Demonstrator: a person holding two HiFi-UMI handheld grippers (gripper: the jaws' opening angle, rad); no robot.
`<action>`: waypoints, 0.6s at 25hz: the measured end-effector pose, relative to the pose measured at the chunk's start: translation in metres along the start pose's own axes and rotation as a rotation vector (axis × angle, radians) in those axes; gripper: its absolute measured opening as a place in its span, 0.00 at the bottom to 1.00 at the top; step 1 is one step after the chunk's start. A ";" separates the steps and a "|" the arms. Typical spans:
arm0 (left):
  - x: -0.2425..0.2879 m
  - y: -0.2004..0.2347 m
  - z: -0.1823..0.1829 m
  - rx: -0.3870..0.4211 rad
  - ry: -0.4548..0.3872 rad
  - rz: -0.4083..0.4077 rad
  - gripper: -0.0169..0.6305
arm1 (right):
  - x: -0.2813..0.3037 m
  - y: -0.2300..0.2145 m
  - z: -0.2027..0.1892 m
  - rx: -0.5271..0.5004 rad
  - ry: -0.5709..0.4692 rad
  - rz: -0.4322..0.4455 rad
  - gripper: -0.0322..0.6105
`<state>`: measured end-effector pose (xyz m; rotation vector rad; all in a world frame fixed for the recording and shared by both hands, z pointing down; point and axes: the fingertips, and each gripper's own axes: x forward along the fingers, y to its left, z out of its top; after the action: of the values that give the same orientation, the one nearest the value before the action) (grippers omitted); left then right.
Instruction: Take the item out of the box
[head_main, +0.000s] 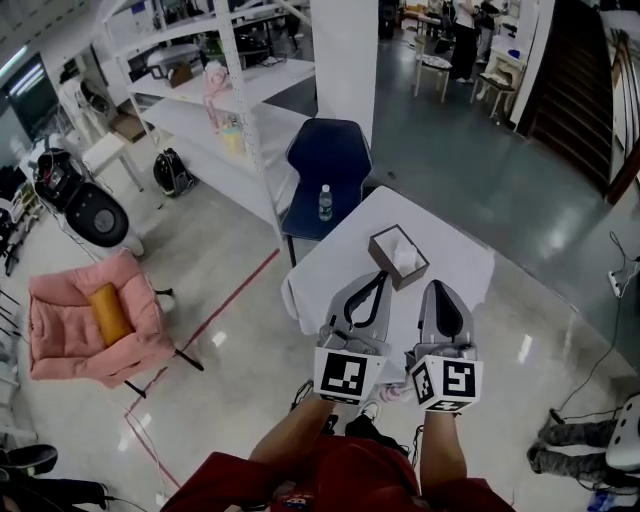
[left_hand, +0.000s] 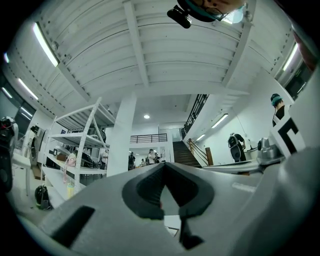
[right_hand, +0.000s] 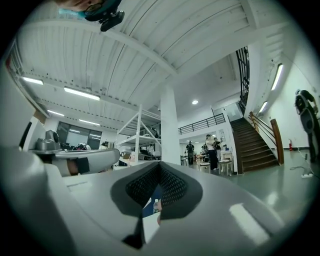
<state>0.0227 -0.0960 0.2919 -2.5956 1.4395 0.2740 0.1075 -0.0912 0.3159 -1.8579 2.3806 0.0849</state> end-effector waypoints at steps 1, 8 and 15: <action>0.009 -0.003 -0.001 0.005 -0.001 0.000 0.03 | 0.004 -0.008 -0.001 0.005 0.000 0.001 0.05; 0.071 -0.025 -0.011 0.027 -0.035 0.004 0.03 | 0.032 -0.066 -0.011 0.024 0.002 0.008 0.05; 0.125 -0.047 -0.027 0.052 -0.008 0.015 0.03 | 0.054 -0.122 -0.011 0.051 -0.011 0.013 0.05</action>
<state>0.1298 -0.1800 0.2910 -2.5411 1.4440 0.2449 0.2116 -0.1746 0.3238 -1.8146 2.3650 0.0357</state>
